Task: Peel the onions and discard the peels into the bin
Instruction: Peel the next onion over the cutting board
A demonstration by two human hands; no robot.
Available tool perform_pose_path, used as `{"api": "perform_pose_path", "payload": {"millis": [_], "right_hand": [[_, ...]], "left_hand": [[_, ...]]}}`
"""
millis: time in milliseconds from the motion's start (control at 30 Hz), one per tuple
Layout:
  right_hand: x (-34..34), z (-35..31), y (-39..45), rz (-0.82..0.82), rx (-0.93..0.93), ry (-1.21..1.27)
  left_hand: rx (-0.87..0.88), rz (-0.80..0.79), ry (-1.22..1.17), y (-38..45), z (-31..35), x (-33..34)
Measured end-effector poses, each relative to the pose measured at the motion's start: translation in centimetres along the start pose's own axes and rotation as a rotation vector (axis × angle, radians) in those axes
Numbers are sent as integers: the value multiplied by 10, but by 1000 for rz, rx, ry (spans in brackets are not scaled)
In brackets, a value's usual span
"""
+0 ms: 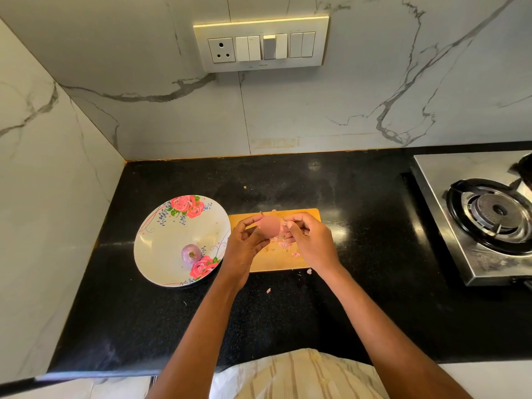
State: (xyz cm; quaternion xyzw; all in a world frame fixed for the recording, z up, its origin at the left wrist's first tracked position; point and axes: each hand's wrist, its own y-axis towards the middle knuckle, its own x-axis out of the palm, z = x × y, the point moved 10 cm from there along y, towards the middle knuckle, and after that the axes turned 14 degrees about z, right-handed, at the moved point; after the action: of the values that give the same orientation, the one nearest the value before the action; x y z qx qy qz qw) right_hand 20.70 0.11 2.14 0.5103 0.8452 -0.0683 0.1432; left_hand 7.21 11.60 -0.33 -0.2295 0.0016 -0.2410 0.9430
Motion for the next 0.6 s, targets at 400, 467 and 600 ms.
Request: {"api": "perform_pose_path", "payload": {"millis": [400,467,600], "right_hand": [[8,-18,-9,-51,-119,8],[8,-18,-9,-39,-141,-2],[8,-11,-7,-36,-140,-30]], "left_hand": [[84,-28,89,-2,4,4],[83,-27,88,-2,4,4],[56,-26,58,-1,-1,3]]}}
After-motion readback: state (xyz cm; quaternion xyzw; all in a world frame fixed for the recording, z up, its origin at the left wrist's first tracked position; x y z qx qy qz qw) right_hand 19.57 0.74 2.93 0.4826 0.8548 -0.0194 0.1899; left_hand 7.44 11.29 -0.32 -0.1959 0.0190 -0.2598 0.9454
